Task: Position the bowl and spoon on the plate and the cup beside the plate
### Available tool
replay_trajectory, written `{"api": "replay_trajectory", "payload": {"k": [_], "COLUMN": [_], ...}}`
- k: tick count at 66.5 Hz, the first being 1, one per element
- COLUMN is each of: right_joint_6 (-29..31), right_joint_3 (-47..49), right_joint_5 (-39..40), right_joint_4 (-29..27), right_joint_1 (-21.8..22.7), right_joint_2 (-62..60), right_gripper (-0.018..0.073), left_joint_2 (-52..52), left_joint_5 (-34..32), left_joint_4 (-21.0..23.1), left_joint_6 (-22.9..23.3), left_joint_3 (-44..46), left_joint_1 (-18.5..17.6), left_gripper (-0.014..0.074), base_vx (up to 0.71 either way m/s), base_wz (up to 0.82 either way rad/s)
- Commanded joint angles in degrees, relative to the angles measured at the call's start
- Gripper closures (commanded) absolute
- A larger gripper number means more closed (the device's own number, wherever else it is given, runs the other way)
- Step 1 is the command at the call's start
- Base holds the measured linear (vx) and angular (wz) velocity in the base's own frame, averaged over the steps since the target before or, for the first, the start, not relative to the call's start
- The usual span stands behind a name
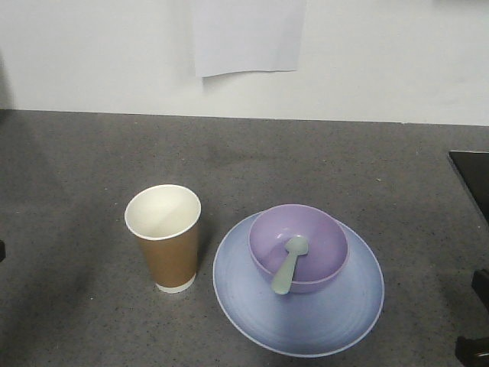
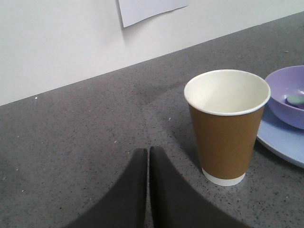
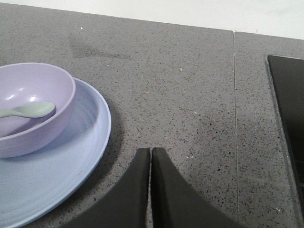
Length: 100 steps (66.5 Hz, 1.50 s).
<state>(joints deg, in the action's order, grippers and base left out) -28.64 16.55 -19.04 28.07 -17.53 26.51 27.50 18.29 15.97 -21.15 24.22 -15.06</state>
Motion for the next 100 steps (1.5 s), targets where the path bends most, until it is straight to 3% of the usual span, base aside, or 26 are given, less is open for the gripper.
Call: {"api": "replay_trajectory", "payload": {"k": [1, 5, 15, 26, 32, 54, 64, 84, 91, 100], "right_joint_6": [-0.1, -0.1, -0.1, -0.1, -0.1, -0.1, -0.1, -0.1, -0.1, -0.1], "right_joint_3": [1.5, 1.5, 1.5, 1.5, 1.5, 1.5, 1.5, 1.5, 1.5, 1.5], "right_joint_5": [3.7, 3.7, 3.6, 3.6, 3.6, 3.5, 3.5, 3.2, 3.0, 2.9], "right_joint_4": [1.3, 1.3, 1.3, 1.3, 1.3, 1.3, 1.3, 1.3, 1.3, 1.3], "right_joint_1": [0.3, 0.3, 0.3, 0.3, 0.3, 0.3, 0.3, 0.3, 0.3, 0.3], "right_joint_2": [0.6, 0.6, 0.6, 0.6, 0.6, 0.6, 0.6, 0.6, 0.6, 0.6], "right_gripper": [0.0562, 0.0562, 0.0562, 0.0562, 0.0562, 0.0562, 0.0562, 0.0562, 0.0562, 0.0562], "left_joint_2": [0.0, -1.0, -5.3, -11.6, -14.9, -24.8, -29.1, -28.2, -28.2, -28.2], "left_joint_5": [-4.6, -7.7, -23.3, -28.0, -28.3, -19.6, -15.8, -15.5, -15.5, -15.3], "left_joint_4": [0.4, 0.8, 3.9, 4.3, 4.3, 3.3, 3.3, 3.2, -1.7, -14.2], "left_joint_6": [0.2, 0.2, 0.4, 0.4, 0.4, -0.6, -0.9, -0.3, 4.7, 17.8], "left_joint_3": [1.0, -1.0, -12.3, -21.7, -25.4, -25.3, -25.3, -25.3, -25.3, -25.3], "left_joint_1": [-0.3, 0.3, 3.0, 4.7, 6.2, 15.4, 16.5, 16.4, 16.4, 16.4], "left_gripper": [0.0604, 0.0603, 0.0604, 0.0604, 0.0604, 0.0604, 0.0604, 0.0604, 0.0604, 0.0604], "base_vx": [0.00, 0.00, 0.00, 0.00, 0.00, 0.00, 0.00, 0.00, 0.00, 0.00], "base_wz": [0.00, 0.00, 0.00, 0.00, 0.00, 0.00, 0.00, 0.00, 0.00, 0.00]}}
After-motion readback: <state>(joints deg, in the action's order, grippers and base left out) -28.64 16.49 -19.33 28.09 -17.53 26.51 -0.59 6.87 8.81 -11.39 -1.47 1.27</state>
